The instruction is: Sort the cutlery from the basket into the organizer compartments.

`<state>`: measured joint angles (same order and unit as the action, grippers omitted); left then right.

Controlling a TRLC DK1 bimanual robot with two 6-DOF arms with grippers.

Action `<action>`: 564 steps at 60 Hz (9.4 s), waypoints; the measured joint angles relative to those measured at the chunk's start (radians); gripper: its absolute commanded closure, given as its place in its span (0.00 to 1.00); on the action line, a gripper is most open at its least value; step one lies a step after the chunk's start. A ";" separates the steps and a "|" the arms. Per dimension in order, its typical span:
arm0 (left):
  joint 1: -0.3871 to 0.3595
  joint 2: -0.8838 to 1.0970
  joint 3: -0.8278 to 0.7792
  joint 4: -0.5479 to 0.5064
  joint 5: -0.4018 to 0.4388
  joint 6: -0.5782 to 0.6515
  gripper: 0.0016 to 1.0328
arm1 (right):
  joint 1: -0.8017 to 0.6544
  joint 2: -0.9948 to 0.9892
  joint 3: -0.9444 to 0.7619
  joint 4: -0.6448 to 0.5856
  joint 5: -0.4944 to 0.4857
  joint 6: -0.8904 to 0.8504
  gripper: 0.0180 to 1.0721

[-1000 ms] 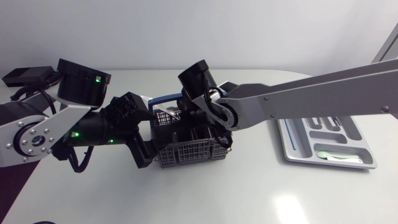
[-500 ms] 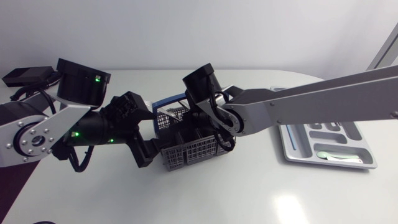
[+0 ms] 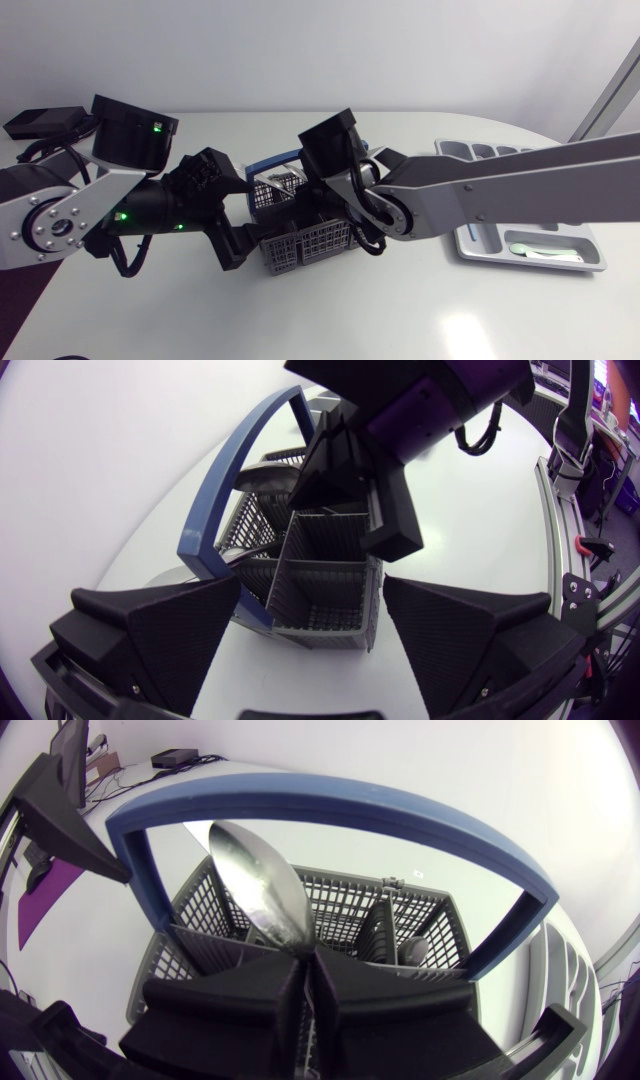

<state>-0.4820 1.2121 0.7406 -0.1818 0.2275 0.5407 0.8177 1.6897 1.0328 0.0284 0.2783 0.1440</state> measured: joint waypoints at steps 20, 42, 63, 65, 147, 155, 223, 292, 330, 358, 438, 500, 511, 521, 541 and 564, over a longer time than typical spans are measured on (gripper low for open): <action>-0.001 0.010 -0.002 0.005 0.000 -0.011 0.04 | 0.026 -0.085 -0.118 0.082 0.006 -0.042 0.91; -0.008 0.013 -0.002 0.020 0.000 -0.018 0.04 | 0.038 -0.204 -0.256 0.140 0.004 -0.089 0.91; -0.007 0.013 -0.002 0.024 0.000 -0.018 0.04 | 0.038 -0.356 -0.255 0.045 -0.024 -0.123 0.91; -0.007 0.013 -0.002 0.023 0.000 -0.018 0.04 | 0.038 -0.377 -0.251 0.026 -0.030 -0.124 0.91; -0.017 -0.048 0.002 -0.062 0.000 -0.018 0.04 | -1.034 -0.299 0.124 -0.499 -0.842 -0.259 0.91; -0.018 -0.048 0.005 -0.064 0.000 -0.018 0.04 | -1.137 -0.186 0.209 -0.534 -0.892 -0.324 0.91; -0.031 -0.052 0.006 -0.064 0.000 -0.017 0.04 | -1.292 0.461 0.761 -0.826 -1.038 -0.621 0.91; -0.045 -0.074 0.005 -0.080 -0.001 -0.017 0.04 | -1.301 0.701 1.012 -0.953 -1.094 -0.579 0.91; -0.045 -0.074 0.005 -0.080 -0.001 -0.017 0.04 | -1.318 0.845 1.185 -1.054 -1.140 -0.465 0.89; -0.050 -0.078 0.005 -0.081 -0.001 -0.017 0.04 | -1.330 0.834 1.149 -1.019 -1.124 -0.465 0.54; 0.239 0.038 -0.076 0.083 0.084 0.066 0.36 | -0.687 -0.078 0.027 -0.412 -0.696 -0.381 0.45; 0.375 0.632 0.283 0.356 0.377 -0.097 0.97 | -0.496 -0.347 -0.246 -0.406 -0.669 -0.375 0.95; 0.368 0.649 0.294 0.271 0.526 -0.091 0.97 | -0.483 -0.310 -0.248 -0.325 -0.651 -0.355 0.95; 0.367 0.650 0.295 0.167 0.589 -0.010 0.97 | -0.483 -0.238 -0.241 -0.280 -0.643 -0.332 0.95; 0.363 0.577 0.225 0.016 0.626 0.154 0.97 | -0.493 -0.124 -0.138 -0.238 -0.612 -0.300 0.95; 0.208 0.357 0.050 -0.106 0.627 0.257 0.97 | -0.500 0.063 0.114 -0.233 -0.618 -0.262 0.95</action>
<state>-0.2741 1.5692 0.7910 -0.2878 0.8543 0.7979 0.3180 1.7523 1.1469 -0.2050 -0.3393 -0.1181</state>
